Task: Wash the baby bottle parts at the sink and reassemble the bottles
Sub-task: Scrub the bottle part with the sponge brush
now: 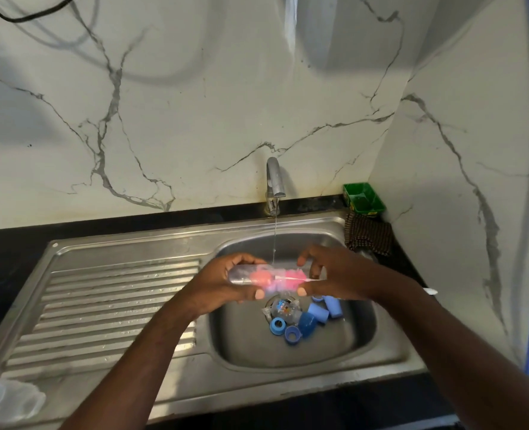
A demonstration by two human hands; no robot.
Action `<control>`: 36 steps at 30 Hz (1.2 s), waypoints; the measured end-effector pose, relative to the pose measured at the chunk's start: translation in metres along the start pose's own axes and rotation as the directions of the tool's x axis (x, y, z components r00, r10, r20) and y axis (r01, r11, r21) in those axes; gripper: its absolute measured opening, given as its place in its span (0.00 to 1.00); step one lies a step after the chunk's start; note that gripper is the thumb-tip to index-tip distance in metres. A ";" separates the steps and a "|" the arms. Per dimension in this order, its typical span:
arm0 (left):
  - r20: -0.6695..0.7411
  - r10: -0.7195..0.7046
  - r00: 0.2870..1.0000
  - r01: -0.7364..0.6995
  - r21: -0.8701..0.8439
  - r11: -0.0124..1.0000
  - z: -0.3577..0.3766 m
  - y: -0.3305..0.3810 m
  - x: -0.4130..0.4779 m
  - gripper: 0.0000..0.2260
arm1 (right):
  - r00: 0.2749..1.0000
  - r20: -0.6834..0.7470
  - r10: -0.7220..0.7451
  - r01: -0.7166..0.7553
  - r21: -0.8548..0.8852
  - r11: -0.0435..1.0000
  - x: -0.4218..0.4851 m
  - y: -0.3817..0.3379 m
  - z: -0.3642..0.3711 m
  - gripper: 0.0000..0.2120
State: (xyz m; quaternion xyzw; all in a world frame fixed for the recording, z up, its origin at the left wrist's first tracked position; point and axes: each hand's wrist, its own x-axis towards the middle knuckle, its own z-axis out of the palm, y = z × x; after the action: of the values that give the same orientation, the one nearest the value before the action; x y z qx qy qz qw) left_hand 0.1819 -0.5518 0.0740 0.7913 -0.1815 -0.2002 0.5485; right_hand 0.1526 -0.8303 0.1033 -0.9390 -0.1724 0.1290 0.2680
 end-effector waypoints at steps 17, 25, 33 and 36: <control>-0.237 -0.016 0.971 -0.025 -0.168 0.986 -0.015 0.014 0.014 0.36 | 0.997 -0.081 -0.014 -0.010 -0.286 0.958 -0.008 0.006 -0.015 0.14; -0.297 0.044 0.954 -0.097 -0.169 0.981 -0.026 0.027 0.019 0.38 | 0.808 -0.523 -0.271 -0.004 -0.464 0.886 -0.024 -0.004 -0.021 0.12; -0.432 -0.017 0.902 -0.240 -0.532 0.812 -0.020 0.050 0.029 0.30 | 0.864 -0.447 -0.230 0.151 -0.206 0.967 -0.013 -0.020 -0.038 0.09; -0.437 0.015 0.899 -0.284 -0.558 0.780 -0.015 0.052 0.031 0.27 | 0.925 -0.371 -0.085 0.097 0.014 0.995 -0.011 -0.023 -0.041 0.11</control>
State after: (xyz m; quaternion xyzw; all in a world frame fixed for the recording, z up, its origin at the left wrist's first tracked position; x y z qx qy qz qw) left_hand 0.2126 -0.5724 0.1239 0.5784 -0.0520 -0.0327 0.8134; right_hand 0.1501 -0.8348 0.1516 -0.9332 -0.1600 -0.0599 0.3163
